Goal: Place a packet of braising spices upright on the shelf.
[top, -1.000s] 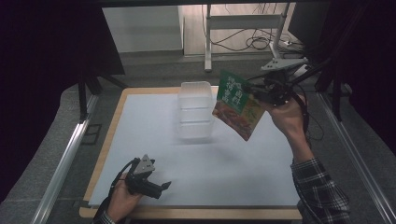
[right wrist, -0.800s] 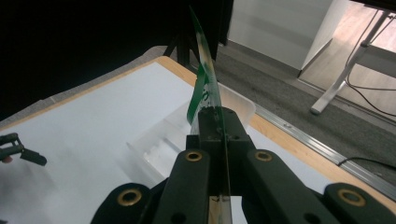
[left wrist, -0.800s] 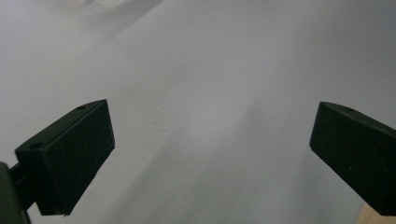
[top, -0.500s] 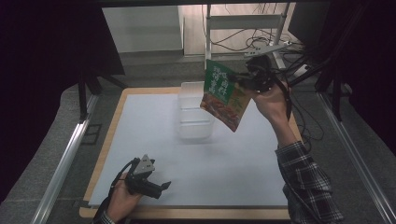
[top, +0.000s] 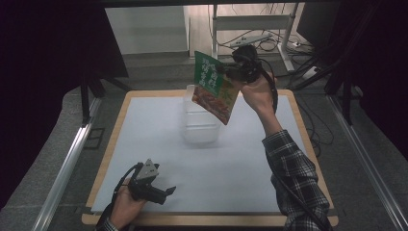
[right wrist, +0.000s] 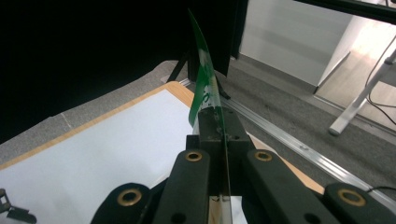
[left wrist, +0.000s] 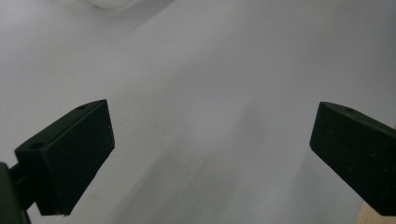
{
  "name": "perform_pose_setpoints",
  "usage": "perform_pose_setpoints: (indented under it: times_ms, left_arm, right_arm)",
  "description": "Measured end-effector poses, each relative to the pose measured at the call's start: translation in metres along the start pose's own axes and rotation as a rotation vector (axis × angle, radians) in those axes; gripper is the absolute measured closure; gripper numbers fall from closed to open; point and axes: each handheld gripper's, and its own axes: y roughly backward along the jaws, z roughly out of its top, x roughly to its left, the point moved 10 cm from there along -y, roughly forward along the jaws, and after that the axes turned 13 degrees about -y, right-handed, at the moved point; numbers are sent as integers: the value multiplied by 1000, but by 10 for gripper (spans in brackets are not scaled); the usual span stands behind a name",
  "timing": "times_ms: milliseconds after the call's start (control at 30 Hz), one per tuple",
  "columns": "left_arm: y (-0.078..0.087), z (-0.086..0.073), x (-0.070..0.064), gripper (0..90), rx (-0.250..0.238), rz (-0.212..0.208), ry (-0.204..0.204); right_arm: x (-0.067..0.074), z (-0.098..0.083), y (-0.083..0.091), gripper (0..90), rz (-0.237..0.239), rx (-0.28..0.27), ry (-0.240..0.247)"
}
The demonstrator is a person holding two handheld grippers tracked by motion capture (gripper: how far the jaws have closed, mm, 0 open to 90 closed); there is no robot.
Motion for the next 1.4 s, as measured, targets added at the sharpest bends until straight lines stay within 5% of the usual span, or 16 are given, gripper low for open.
perform_pose_setpoints:
  times_ms: [500,1400]
  left_arm:
    - [-1,0,-1,0,2,-8,-8]
    - [-2,-2,-2,0,21,-10,-15]
  right_arm:
    - [22,-9,-48,890,54,41,31]
    - [-3,-64,-68,890,63,176,-46]
